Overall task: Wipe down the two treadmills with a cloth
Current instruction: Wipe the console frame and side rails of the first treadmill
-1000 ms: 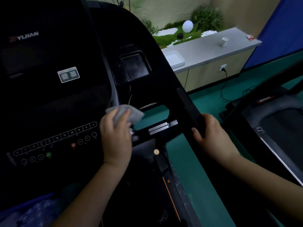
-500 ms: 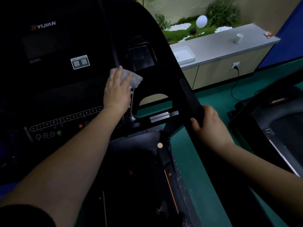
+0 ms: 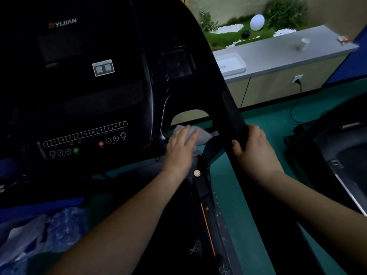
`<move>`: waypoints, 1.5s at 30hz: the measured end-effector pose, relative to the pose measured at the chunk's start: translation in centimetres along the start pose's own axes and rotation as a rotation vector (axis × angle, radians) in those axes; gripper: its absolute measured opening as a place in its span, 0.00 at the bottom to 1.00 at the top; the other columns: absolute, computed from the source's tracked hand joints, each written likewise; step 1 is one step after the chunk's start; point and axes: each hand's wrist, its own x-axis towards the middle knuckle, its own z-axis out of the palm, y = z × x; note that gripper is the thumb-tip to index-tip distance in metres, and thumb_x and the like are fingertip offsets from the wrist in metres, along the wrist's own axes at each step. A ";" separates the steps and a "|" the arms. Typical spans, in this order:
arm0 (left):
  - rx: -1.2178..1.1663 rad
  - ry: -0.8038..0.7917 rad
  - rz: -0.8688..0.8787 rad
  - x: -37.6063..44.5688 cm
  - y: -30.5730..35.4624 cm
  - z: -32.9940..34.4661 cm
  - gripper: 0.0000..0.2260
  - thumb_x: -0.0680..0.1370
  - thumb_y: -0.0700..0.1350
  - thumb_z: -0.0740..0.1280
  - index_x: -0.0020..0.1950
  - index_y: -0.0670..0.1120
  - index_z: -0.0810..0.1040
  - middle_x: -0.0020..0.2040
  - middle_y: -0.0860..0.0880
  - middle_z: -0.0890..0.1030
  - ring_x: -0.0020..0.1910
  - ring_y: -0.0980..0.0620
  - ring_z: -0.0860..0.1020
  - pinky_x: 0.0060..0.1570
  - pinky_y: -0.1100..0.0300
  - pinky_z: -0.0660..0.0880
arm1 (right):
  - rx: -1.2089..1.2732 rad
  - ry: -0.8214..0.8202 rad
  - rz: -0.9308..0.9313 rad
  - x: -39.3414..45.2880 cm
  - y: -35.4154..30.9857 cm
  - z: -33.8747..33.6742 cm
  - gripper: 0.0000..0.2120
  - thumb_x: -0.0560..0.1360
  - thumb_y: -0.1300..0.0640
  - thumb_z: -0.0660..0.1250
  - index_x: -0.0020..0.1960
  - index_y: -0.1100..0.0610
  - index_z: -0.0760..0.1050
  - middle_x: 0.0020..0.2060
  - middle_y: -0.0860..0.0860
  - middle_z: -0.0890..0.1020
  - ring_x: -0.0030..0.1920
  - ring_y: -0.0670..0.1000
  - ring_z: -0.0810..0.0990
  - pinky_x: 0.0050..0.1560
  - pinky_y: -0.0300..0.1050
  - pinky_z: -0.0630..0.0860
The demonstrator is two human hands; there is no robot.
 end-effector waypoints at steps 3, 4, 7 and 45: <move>-0.004 -0.044 0.053 1.5 1.8 0.6 0.27 0.75 0.37 0.67 0.73 0.50 0.68 0.72 0.42 0.68 0.71 0.38 0.65 0.67 0.44 0.64 | 0.010 -0.001 0.002 0.1 0.1 0.0 0.20 0.76 0.51 0.64 0.63 0.58 0.64 0.57 0.59 0.72 0.55 0.62 0.74 0.53 0.54 0.72; 0.021 -0.052 0.070 1.2 1.3 0.3 0.29 0.75 0.36 0.67 0.74 0.51 0.67 0.73 0.42 0.67 0.72 0.38 0.64 0.68 0.44 0.64 | 0.016 -0.006 0.004 0.0 0.1 -0.1 0.20 0.76 0.51 0.64 0.63 0.58 0.64 0.57 0.59 0.72 0.56 0.62 0.74 0.53 0.54 0.72; 0.112 0.000 0.065 -0.9 -2.9 -1.7 0.30 0.72 0.33 0.66 0.73 0.49 0.69 0.71 0.41 0.70 0.70 0.37 0.67 0.66 0.42 0.68 | 0.037 -0.014 0.026 0.0 0.0 -0.4 0.22 0.75 0.50 0.65 0.64 0.56 0.63 0.58 0.58 0.72 0.57 0.61 0.74 0.53 0.53 0.72; 0.103 0.284 0.226 28.9 -9.9 -12.8 0.16 0.73 0.40 0.67 0.61 0.42 0.74 0.58 0.40 0.75 0.56 0.38 0.74 0.53 0.47 0.72 | -0.047 0.039 0.007 16.3 -7.9 2.1 0.33 0.76 0.44 0.63 0.74 0.59 0.57 0.66 0.58 0.69 0.65 0.58 0.70 0.64 0.48 0.67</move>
